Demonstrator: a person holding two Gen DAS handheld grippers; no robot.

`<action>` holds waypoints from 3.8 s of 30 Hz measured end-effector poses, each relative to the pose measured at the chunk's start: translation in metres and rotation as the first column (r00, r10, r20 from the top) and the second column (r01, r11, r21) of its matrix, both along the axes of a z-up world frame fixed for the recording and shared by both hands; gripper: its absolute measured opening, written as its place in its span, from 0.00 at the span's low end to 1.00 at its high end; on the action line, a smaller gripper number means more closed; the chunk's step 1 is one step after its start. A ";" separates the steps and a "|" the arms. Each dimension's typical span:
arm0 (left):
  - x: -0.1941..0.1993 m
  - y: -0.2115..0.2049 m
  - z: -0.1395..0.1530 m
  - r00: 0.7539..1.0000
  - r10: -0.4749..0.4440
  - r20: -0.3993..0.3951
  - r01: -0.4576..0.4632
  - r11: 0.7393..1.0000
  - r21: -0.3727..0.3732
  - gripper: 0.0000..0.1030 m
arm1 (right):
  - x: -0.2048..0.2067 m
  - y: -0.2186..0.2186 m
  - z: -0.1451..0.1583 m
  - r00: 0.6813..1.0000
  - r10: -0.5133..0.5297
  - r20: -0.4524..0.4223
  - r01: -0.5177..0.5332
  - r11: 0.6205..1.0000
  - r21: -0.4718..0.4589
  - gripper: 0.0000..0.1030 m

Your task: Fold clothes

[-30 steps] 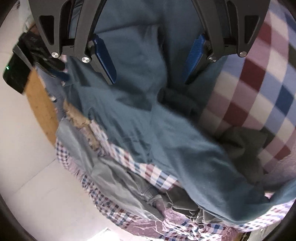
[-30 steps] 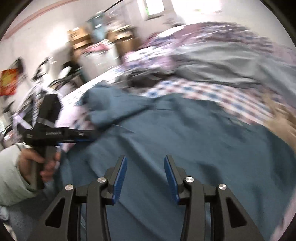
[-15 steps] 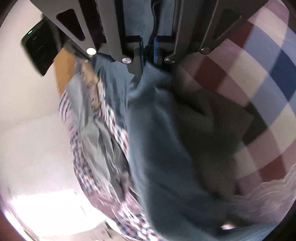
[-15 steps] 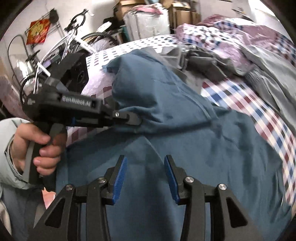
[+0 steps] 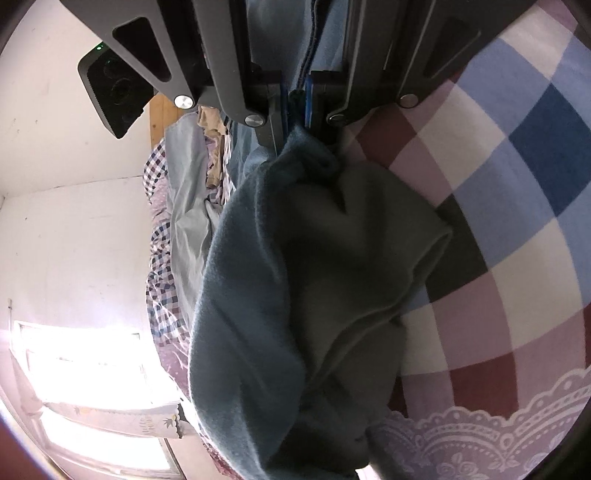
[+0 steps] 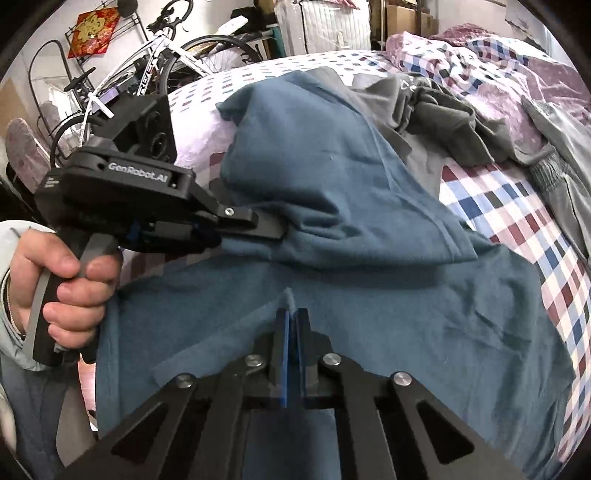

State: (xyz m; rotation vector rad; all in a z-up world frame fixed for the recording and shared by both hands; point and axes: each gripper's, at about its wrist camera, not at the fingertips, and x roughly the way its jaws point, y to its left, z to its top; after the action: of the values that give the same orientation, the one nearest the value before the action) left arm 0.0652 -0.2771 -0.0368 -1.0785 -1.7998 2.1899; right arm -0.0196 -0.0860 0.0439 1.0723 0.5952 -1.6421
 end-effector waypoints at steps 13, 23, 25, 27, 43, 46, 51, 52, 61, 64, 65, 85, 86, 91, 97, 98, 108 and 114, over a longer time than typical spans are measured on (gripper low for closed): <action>0.002 0.006 -0.001 1.000 0.000 0.002 0.000 1.000 0.018 0.05 | -0.048 0.009 0.004 0.980 -0.114 0.162 0.130 0.987 -0.092 0.04; 0.002 0.014 0.004 1.000 -0.011 0.009 0.011 1.000 -0.012 0.05 | -0.034 -0.007 -0.010 0.972 -0.015 0.236 0.016 1.000 -0.001 0.32; 0.002 0.016 0.004 1.000 -0.012 0.010 0.012 1.000 -0.012 0.05 | -0.024 -0.008 -0.010 0.979 0.013 0.203 -0.017 1.000 0.019 0.08; 0.002 0.017 0.004 1.000 -0.013 0.012 0.014 1.000 -0.012 0.05 | -0.015 -0.008 -0.011 0.989 0.024 0.147 -0.033 0.998 0.058 0.01; 0.004 0.032 0.011 1.000 -0.015 0.016 0.015 1.000 -0.021 0.05 | -0.045 0.008 0.006 0.969 -0.208 -0.130 0.217 0.975 0.056 0.00; 0.004 0.035 0.012 1.000 -0.014 0.016 0.014 1.000 -0.024 0.05 | -0.055 0.002 0.004 0.964 -0.230 -0.137 0.240 0.968 0.066 0.00; 0.004 0.039 0.015 1.000 -0.014 0.017 0.014 1.000 -0.027 0.05 | -0.064 -0.002 -0.012 0.937 -0.285 -0.200 0.311 0.944 0.109 0.00; 0.004 0.040 0.016 1.000 -0.014 0.017 0.014 1.000 -0.028 0.05 | -0.064 0.000 -0.011 0.931 -0.299 -0.209 0.325 0.940 0.103 0.00; 0.003 0.050 0.025 1.000 -0.020 0.023 0.021 0.998 -0.055 0.05 | -0.075 0.004 -0.023 0.919 -0.369 -0.138 0.385 0.917 0.109 0.03; 0.004 0.058 0.035 0.999 -0.031 0.017 0.032 0.997 -0.064 0.08 | -0.073 0.010 -0.006 0.901 -0.406 -0.150 0.417 0.908 0.048 0.06; 0.005 0.062 0.039 0.999 -0.040 0.008 0.040 0.997 -0.072 0.16 | -0.071 0.012 0.000 0.895 -0.418 -0.158 0.428 0.903 0.030 0.14; -0.012 0.080 0.051 0.960 -0.278 0.016 0.271 0.922 -0.275 0.62 | 0.120 0.302 0.097 0.509 -0.808 -0.296 0.809 0.567 -0.155 0.45; -0.014 0.081 0.048 0.961 -0.276 0.029 0.272 0.920 -0.283 0.62 | 0.134 0.321 0.094 0.476 -0.828 -0.295 0.834 0.532 -0.148 0.45; -0.029 0.090 0.037 0.969 -0.244 0.051 0.248 0.923 -0.294 0.60 | 0.180 0.374 0.075 0.431 -0.860 -0.275 0.879 0.469 -0.090 0.45; -0.033 0.094 0.033 0.974 -0.208 0.088 0.226 0.916 -0.331 0.26 | 0.197 0.381 0.034 0.529 -0.764 -0.370 0.837 0.540 0.081 0.45; -0.033 0.095 0.032 0.975 -0.202 0.095 0.222 0.916 -0.335 0.24 | 0.198 0.378 0.027 0.545 -0.742 -0.392 0.827 0.553 0.102 0.45; -0.021 0.089 0.031 0.980 -0.171 0.098 0.195 0.917 -0.349 0.06 | 0.204 0.341 -0.014 0.623 -0.516 -0.588 0.728 0.657 0.196 0.01; 0.002 0.078 0.025 0.981 -0.159 0.113 0.187 0.930 -0.318 0.06 | 0.215 0.357 -0.020 0.622 -0.544 -0.564 0.740 0.643 0.196 0.00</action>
State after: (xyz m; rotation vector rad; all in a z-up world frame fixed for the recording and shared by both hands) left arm 0.0668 -0.1988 -0.0117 -1.3558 -1.3331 2.4182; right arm 0.1950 0.2714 0.0235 1.3120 0.9692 -2.5627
